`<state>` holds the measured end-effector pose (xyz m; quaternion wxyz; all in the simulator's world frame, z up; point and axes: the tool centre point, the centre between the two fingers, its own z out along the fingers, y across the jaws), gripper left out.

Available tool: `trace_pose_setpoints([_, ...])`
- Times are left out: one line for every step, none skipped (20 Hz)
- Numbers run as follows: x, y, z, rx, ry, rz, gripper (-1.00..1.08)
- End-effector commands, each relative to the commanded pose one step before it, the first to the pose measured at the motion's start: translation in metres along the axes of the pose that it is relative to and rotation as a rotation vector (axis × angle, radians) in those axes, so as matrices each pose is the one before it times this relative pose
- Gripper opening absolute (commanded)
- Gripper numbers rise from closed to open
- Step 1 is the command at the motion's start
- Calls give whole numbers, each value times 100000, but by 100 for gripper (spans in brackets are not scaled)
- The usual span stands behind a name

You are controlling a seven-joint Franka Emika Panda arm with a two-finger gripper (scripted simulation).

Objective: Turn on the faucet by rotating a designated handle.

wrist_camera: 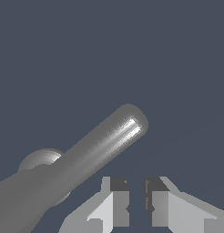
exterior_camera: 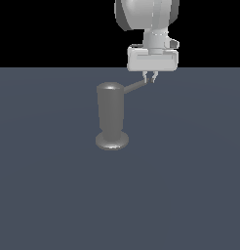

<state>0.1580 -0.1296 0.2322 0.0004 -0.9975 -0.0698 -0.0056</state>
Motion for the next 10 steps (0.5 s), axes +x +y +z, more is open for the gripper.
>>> trace_pose_setpoints([391, 248, 995, 21, -864, 583, -100])
trace_pose_setpoints([186, 6, 22, -4, -34, 60, -100])
trace_pose_setpoints([190, -35, -1, 0, 0, 0, -100])
trace_pose_setpoints([179, 24, 32, -6, -48, 85, -100])
trace_pose_setpoints([180, -4, 15, -3, -24, 42, -100])
trace_pose_setpoints([178, -4, 15, -3, -24, 42, -100])
trace_pose_setpoints([173, 9, 22, -4, -34, 60, -100])
trace_pose_setpoints([177, -32, -1, 0, 0, 0, -100])
trace_pose_setpoints([166, 28, 31, -6, -48, 85, -100])
trace_pose_setpoints([0, 0, 0, 0, 0, 0, -100])
